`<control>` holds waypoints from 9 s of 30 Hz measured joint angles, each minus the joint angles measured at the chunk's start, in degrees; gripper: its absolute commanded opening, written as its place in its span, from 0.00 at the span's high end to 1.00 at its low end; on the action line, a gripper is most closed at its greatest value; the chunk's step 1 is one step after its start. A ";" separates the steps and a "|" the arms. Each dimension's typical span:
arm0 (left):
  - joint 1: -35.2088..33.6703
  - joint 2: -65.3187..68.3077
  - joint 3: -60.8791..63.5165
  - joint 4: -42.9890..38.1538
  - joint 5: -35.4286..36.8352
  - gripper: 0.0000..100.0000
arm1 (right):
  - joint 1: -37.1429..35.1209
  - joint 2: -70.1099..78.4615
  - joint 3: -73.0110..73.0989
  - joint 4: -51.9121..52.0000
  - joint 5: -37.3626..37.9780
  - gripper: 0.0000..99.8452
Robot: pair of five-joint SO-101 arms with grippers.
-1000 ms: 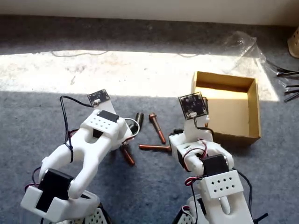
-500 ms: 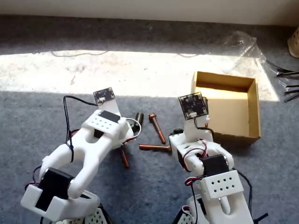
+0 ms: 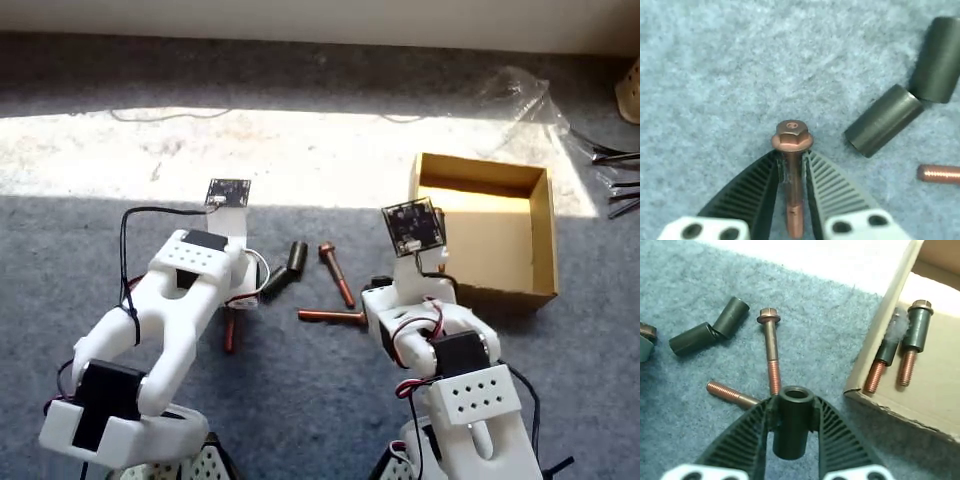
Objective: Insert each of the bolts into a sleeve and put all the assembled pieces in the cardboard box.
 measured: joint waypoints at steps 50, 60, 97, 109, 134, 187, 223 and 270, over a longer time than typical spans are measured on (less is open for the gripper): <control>-0.44 -60.48 -9.85 10.64 -19.52 1.00 | -15.21 -0.18 -4.22 -18.73 6.77 1.00; -0.53 -70.77 -10.02 10.64 -19.52 0.99 | -15.21 -0.18 -16.18 -10.64 6.77 1.00; -8.26 -84.04 -4.31 10.64 -19.52 0.99 | -6.95 -17.85 -18.64 1.93 3.08 1.00; -8.26 -84.04 -1.23 9.58 -19.52 0.99 | -6.95 -18.55 -2.99 -10.29 -0.35 1.00; -7.47 -97.32 9.58 5.19 -16.26 0.99 | -14.51 -41.49 16.62 -19.43 -3.96 1.00; 20.13 -97.32 32.79 -31.91 -2.73 0.99 | -21.63 -41.32 29.54 -39.91 20.04 1.00; 22.59 -97.32 33.67 -30.42 -2.73 0.99 | -20.84 -41.32 29.54 -39.91 18.20 1.00; 20.84 -97.76 37.54 -29.36 -0.70 0.99 | -19.69 -41.14 29.54 -39.38 18.46 1.00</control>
